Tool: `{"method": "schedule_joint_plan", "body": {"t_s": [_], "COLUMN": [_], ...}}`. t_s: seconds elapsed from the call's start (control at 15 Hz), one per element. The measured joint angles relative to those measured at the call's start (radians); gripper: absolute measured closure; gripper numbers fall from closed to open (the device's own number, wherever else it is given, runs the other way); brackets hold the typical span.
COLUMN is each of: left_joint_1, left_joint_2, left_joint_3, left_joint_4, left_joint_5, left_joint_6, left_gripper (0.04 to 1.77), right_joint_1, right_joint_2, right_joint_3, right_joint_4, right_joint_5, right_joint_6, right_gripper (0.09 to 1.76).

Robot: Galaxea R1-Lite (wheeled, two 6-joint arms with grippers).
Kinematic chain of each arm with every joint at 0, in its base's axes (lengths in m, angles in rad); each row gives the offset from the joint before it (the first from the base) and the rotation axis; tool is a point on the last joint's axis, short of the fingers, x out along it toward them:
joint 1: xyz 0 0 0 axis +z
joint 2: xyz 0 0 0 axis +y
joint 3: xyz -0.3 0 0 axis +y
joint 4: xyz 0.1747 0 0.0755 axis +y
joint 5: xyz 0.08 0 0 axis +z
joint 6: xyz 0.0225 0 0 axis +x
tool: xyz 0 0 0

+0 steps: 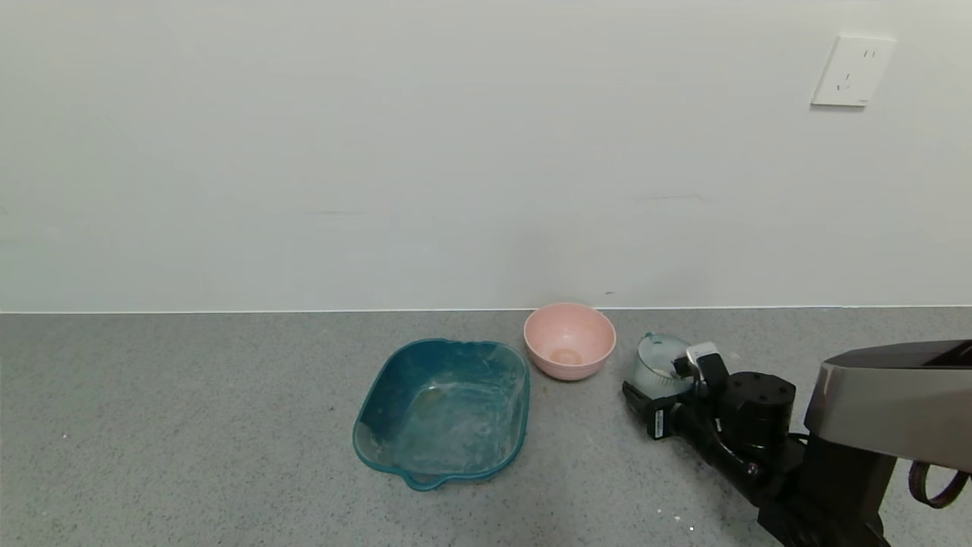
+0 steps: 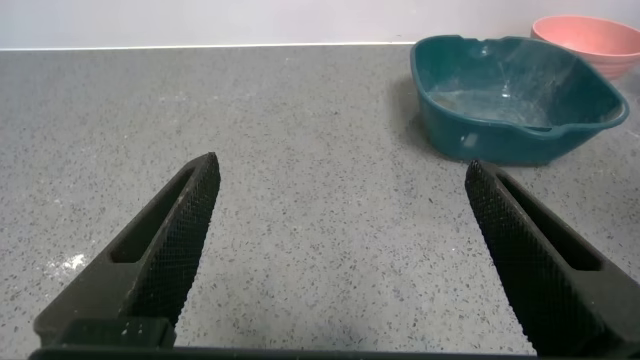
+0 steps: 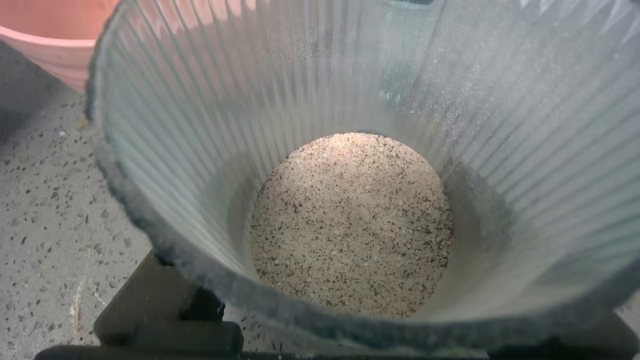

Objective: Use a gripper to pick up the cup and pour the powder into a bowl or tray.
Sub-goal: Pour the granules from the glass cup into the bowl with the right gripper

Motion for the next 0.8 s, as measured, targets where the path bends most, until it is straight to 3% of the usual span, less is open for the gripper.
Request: {"method": "schedule_joint_plan", "body": {"t_s": [0.2,0.4,0.8], "left_joint_1": [0.000,0.000,0.000], "left_joint_2": [0.000,0.000,0.000], "left_joint_3": [0.000,0.000,0.000], "left_joint_4": [0.000,0.000,0.000], "left_joint_5": [0.000,0.000,0.000], "left_joint_6": [0.000,0.000,0.000], "left_gripper": [0.05,0.05,0.05], "right_joint_1": [-0.005,-0.006,-0.008], "right_joint_2": [-0.027,-0.100,-0.343], "right_joint_3": [0.003,0.000,-0.081], "right_joint_4": [0.027,0.135,0.549], "right_joint_5": [0.005,0.009,0.013], "right_joint_6": [-0.004,-0.007,-0.070], "right_gripper": [0.49,0.49,0.49]}}
